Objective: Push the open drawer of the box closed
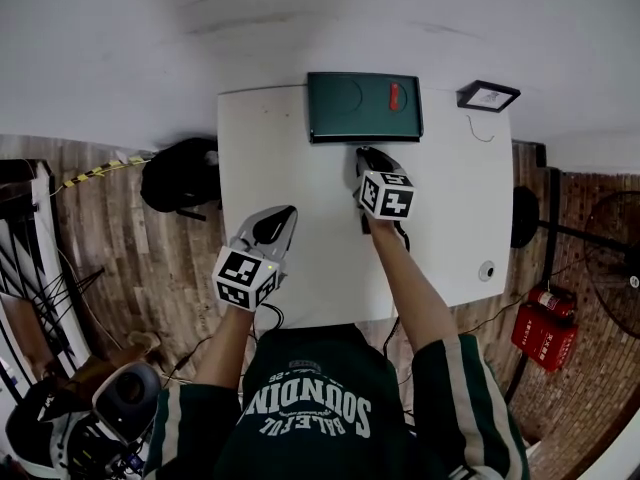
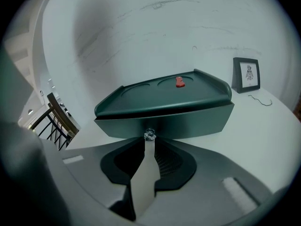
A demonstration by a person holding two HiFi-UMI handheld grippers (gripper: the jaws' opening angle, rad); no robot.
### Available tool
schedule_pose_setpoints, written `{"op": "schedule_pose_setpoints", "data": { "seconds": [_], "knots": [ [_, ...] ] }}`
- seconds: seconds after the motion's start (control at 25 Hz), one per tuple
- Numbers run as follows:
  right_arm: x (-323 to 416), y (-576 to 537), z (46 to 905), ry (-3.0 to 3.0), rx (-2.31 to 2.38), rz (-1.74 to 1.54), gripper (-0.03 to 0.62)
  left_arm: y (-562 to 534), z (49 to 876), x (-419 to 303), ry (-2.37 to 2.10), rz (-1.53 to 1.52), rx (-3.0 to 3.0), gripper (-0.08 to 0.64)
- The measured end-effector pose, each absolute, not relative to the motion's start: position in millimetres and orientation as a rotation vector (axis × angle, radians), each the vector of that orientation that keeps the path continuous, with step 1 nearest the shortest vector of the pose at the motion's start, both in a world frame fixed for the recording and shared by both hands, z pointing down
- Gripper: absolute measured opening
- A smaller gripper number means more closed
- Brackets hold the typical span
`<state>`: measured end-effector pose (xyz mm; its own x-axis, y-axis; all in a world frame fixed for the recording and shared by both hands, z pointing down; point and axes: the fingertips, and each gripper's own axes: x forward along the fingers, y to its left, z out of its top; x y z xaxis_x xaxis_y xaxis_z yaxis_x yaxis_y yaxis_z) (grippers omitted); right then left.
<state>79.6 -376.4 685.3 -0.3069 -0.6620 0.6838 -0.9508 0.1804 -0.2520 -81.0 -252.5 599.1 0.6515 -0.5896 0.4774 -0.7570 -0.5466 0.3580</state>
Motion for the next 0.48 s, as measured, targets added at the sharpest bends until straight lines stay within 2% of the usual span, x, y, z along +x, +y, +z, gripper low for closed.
{"op": "schedule_pose_setpoints", "data": {
  "seconds": [0.48],
  "knots": [
    [77.9,-387.7,685.2,-2.052,1.513,0.905,0.067,-251.8,601.9,-85.8,-1.056,0.41,2.312,0.052]
  ]
}}
